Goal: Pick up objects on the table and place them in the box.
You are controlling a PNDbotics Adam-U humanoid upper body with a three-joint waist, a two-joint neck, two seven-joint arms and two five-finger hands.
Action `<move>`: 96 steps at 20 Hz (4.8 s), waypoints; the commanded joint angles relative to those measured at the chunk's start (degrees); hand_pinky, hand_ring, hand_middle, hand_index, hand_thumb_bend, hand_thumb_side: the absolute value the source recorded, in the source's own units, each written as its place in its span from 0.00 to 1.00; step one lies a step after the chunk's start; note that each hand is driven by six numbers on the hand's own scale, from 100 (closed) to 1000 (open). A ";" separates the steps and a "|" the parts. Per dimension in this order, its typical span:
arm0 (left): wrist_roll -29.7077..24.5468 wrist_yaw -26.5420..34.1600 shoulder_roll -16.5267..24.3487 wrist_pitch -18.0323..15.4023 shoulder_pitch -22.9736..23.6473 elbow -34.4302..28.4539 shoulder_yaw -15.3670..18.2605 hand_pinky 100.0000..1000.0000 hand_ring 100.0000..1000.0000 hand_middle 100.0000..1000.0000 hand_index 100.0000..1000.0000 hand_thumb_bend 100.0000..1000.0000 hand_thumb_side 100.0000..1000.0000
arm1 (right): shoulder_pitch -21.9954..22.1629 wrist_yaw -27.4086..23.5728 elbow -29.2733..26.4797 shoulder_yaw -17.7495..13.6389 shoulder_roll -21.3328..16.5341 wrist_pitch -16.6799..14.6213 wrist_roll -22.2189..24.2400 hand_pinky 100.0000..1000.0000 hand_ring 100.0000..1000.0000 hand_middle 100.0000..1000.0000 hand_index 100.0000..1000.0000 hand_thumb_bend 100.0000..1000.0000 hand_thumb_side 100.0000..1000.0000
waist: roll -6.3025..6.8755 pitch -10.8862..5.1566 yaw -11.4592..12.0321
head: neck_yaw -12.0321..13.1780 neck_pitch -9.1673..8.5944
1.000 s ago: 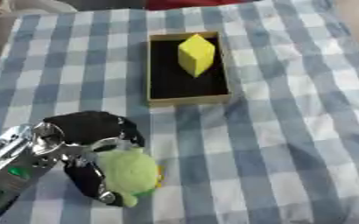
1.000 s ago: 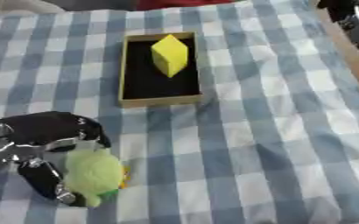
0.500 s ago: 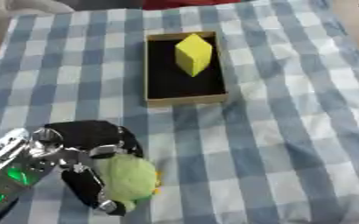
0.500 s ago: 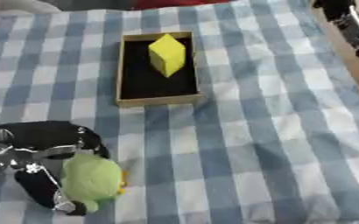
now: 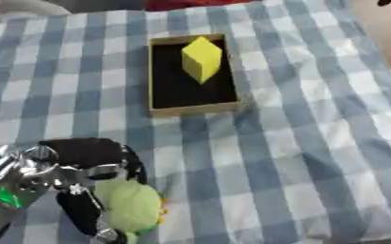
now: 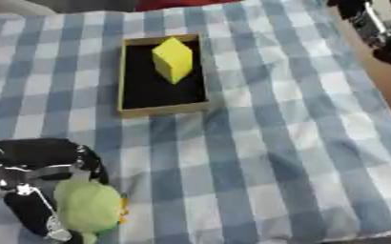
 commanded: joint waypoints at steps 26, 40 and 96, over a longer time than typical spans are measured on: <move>4.89 3.65 5.22 -6.91 -4.13 -0.80 5.83 0.66 0.68 0.45 0.64 0.27 0.00 | 0.15 0.15 -0.91 -1.01 -1.32 0.23 -0.47 0.51 0.66 0.66 0.75 0.00 0.92 | 0.00 -1.26 0.65 | -1.07 0.29; 9.87 4.96 1.55 0.41 -20.95 -0.80 11.10 0.66 0.67 0.43 0.62 0.21 0.00 | -0.73 0.02 -0.91 -0.79 -1.10 0.07 -0.31 0.51 0.66 0.66 0.75 0.00 0.92 | -0.04 -0.61 -0.12 | -0.18 0.29; 28.72 -22.73 -19.91 -23.99 -34.81 44.67 13.38 0.92 0.98 0.88 0.92 0.58 0.46 | -3.55 -1.15 -0.91 -0.89 0.62 -0.56 0.08 0.51 0.66 0.66 0.75 0.00 0.90 | -0.13 1.11 -3.19 | 3.34 0.29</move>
